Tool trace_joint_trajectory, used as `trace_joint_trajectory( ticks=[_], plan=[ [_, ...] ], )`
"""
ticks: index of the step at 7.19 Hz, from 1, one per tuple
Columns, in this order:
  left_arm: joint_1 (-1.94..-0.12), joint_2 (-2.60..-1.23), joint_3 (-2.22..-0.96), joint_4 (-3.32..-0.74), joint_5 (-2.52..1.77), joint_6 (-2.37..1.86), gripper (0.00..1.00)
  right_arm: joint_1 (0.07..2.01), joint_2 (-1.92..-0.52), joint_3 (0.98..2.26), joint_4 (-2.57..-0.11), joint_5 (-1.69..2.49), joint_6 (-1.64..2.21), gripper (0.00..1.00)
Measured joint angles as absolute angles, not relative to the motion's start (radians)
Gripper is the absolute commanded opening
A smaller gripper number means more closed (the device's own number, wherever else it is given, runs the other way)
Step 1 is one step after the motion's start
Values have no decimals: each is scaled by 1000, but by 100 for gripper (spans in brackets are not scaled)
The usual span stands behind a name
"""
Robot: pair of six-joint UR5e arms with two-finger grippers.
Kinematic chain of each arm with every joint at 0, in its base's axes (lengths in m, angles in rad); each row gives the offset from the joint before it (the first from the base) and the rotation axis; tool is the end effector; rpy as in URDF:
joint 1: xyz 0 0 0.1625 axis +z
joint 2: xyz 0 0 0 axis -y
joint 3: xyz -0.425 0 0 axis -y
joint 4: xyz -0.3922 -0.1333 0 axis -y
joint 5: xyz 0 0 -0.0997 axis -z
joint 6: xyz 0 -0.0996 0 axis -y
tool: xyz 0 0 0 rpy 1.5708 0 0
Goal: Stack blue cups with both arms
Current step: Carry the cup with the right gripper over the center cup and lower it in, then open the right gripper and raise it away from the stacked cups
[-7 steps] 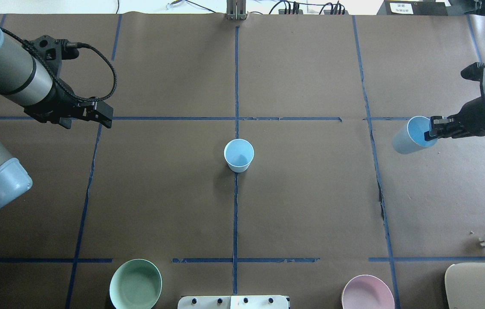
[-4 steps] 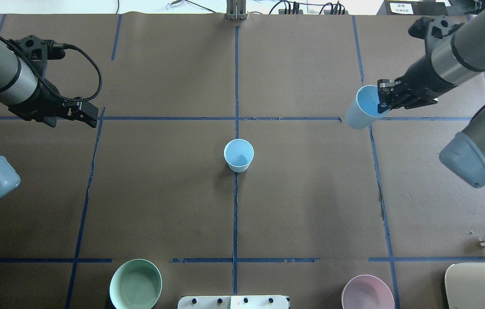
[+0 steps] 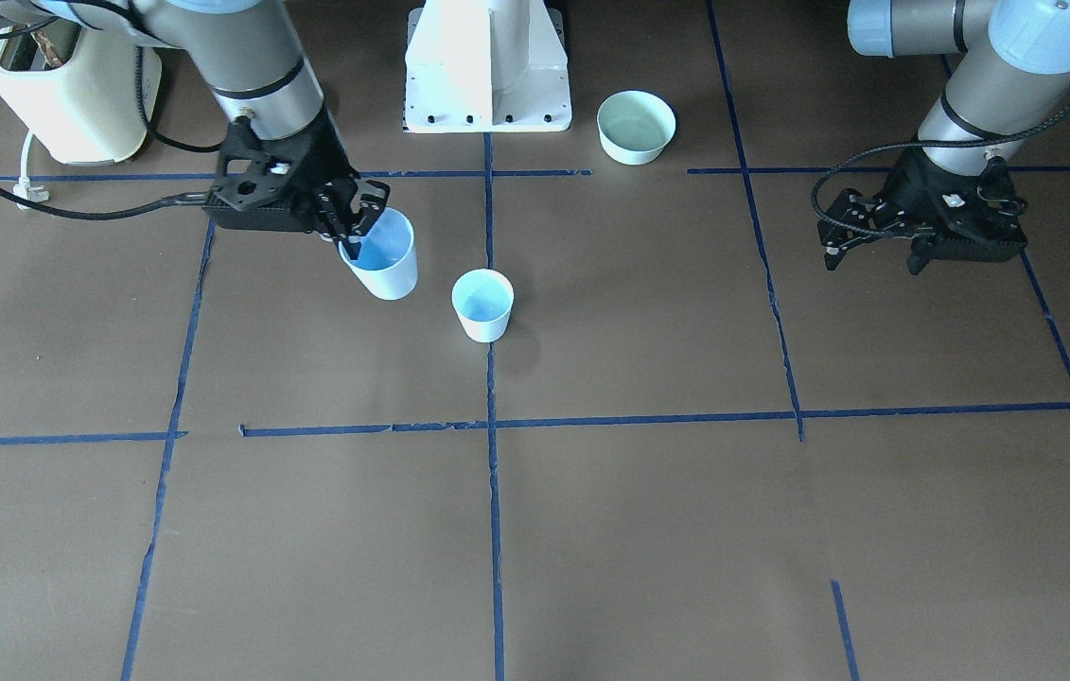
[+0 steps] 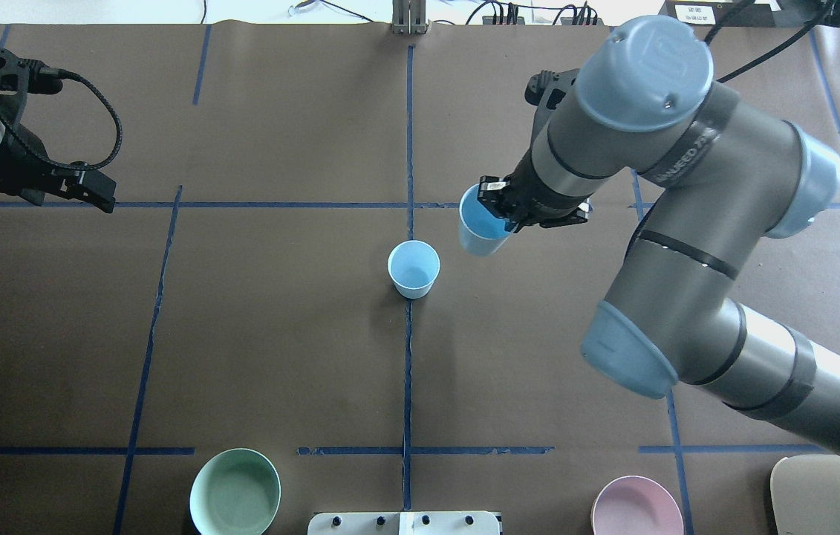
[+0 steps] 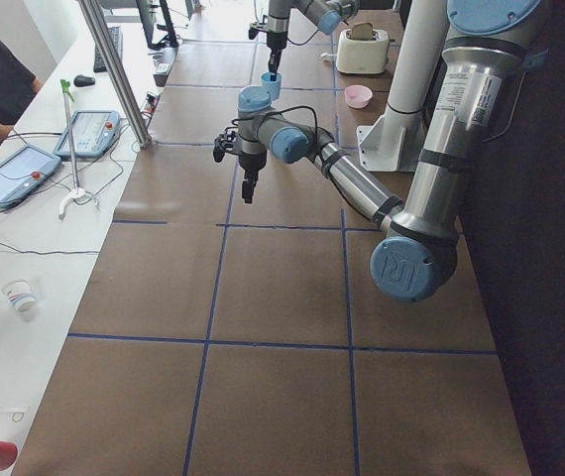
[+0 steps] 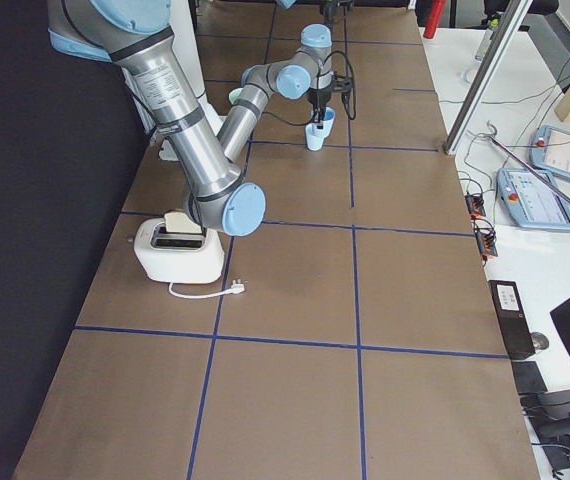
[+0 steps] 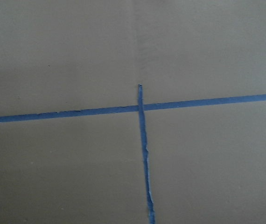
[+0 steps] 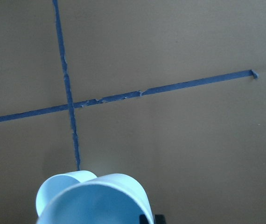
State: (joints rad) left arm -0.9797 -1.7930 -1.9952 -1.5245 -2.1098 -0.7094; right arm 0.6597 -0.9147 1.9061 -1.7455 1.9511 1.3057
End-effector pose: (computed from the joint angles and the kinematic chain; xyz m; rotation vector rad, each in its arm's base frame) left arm 0.2312 -0.4919 0.3550 0.1495 0.7696 0.0496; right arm -0.4227 -0.4498 0.1617 0.0387 -0.8828 0.2134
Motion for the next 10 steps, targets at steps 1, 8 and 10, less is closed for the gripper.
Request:
trace_joint_trajectory(
  ticks=[1, 8, 10],
  plan=[
    [-986, -1786, -1995, -1525, -2110, -696, 100, 623, -853, 1846, -1746, 1922, 1329, 0],
    [-990, -1775, -1995, -1526, -2111, -689, 100, 562, -765, 1720, -1741, 1886, 1370, 98],
    [-993, -1775, -1995, -1526, -2111, -689, 100, 562, -765, 1719, -1740, 1887, 1363, 100]
  ],
)
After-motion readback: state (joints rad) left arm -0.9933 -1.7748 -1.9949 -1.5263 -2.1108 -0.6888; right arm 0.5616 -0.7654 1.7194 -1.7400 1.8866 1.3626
